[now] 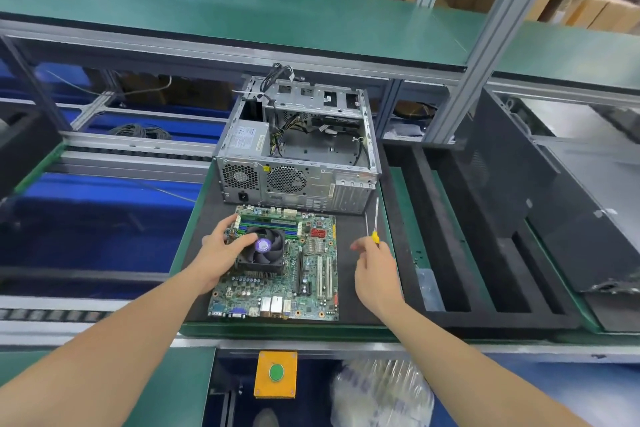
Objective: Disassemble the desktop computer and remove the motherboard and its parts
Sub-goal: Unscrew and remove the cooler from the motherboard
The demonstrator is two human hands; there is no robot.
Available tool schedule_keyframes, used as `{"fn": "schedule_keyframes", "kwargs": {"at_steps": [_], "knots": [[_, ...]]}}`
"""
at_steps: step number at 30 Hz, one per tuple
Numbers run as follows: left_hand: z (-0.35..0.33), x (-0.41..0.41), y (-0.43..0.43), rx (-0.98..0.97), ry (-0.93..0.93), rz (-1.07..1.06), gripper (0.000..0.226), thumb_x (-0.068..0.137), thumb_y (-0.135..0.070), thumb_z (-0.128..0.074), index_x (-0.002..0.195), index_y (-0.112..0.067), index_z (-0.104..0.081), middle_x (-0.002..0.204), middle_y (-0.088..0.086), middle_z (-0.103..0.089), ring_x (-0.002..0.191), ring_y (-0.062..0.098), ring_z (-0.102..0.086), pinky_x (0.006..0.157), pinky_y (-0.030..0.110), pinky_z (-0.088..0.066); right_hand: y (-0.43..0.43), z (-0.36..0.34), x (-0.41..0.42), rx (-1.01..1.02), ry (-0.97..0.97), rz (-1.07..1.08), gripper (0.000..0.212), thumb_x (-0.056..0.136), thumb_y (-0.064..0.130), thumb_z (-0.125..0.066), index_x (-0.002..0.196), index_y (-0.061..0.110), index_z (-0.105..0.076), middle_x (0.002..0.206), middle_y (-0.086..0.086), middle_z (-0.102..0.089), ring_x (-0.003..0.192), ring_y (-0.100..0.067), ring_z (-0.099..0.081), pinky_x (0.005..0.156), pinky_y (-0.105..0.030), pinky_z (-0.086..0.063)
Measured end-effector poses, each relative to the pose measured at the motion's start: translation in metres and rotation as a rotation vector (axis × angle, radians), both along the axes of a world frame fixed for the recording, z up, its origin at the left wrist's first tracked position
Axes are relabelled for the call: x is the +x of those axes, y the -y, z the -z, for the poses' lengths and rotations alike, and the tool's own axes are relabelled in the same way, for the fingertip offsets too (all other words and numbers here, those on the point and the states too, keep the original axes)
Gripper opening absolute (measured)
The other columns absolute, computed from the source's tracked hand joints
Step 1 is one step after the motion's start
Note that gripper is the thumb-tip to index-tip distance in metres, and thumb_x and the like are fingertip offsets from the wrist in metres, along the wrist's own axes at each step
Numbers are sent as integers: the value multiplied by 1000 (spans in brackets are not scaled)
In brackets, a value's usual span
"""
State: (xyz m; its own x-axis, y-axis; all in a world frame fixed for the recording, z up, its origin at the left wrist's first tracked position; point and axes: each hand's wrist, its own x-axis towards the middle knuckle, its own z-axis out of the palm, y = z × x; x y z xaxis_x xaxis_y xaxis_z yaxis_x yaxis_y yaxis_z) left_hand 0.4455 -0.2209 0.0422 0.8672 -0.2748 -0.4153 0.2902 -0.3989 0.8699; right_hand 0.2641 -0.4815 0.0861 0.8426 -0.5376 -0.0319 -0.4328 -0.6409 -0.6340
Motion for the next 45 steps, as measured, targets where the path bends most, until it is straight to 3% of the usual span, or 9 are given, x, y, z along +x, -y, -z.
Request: {"fn": "schedule_keyframes", "kwargs": {"at_steps": [2,6,10,13,15,17,21,26,45], "knots": [[0,-4,2,55,35,-21,69,85,-58,-76,146,-54,-42,141,15,-42,128,36,-49,112,57,-41,-5,-5,4,85,-34,-45,30,102,3,-43,115,29,-42,109,0,-58,80,-12,-56,62,-27,-43],[-7,-7,-1,432,179,64,73,84,-79,-59,149,-58,-34,140,9,-46,129,35,-35,109,51,-33,-11,-14,16,157,-91,-77,35,102,12,-50,115,30,-24,89,-9,-64,63,-23,-57,53,-34,-42],[-28,1,-6,541,299,88,88,79,-81,-64,153,-48,-31,145,11,-35,136,37,-32,113,55,-28,-10,-32,33,77,-158,-160,26,103,35,-57,117,18,-42,101,-6,-63,88,-29,-64,74,-42,-52],[-49,5,2,447,616,41,77,80,-73,-61,146,-37,-46,137,5,-42,132,31,-38,110,54,-30,-15,-59,52,-73,-163,-262,24,99,40,-63,105,17,-68,95,-6,-66,93,-26,-63,77,-39,-54],[-62,5,13,413,856,292,71,78,-72,-54,140,-37,-51,129,-5,-50,127,21,-46,106,48,-31,-22,-78,67,-158,-164,-307,29,94,36,-65,73,15,-67,72,-8,-62,75,-29,-62,62,-35,-52],[-69,5,27,482,961,634,77,79,-81,-51,140,-34,-51,125,-9,-54,123,17,-50,106,45,-33,-30,-95,83,-224,-222,-330,34,89,33,-66,62,13,-57,63,-9,-54,68,-31,-55,57,-34,-45],[-56,4,42,658,949,924,95,71,-95,-42,134,-26,-53,116,-9,-54,112,15,-51,103,41,-35,-44,-119,106,-297,-348,-407,26,82,23,-68,60,14,-57,66,-10,-53,66,-30,-53,68,-32,-51],[-30,-3,40,670,957,811,78,72,-85,-48,126,-28,-53,113,-10,-57,103,18,-55,91,40,-39,-51,-130,118,-365,-388,-463,35,81,20,-69,54,11,-49,54,-4,-40,55,-24,-38,47,-26,-37],[-26,-1,41,647,956,785,68,74,-81,-48,118,-31,-50,98,-17,-39,90,11,-39,84,37,-37,-58,-133,126,-324,-379,-435,25,80,23,-73,64,9,-60,50,-2,-46,49,-23,-42,47,-28,-44]]}}
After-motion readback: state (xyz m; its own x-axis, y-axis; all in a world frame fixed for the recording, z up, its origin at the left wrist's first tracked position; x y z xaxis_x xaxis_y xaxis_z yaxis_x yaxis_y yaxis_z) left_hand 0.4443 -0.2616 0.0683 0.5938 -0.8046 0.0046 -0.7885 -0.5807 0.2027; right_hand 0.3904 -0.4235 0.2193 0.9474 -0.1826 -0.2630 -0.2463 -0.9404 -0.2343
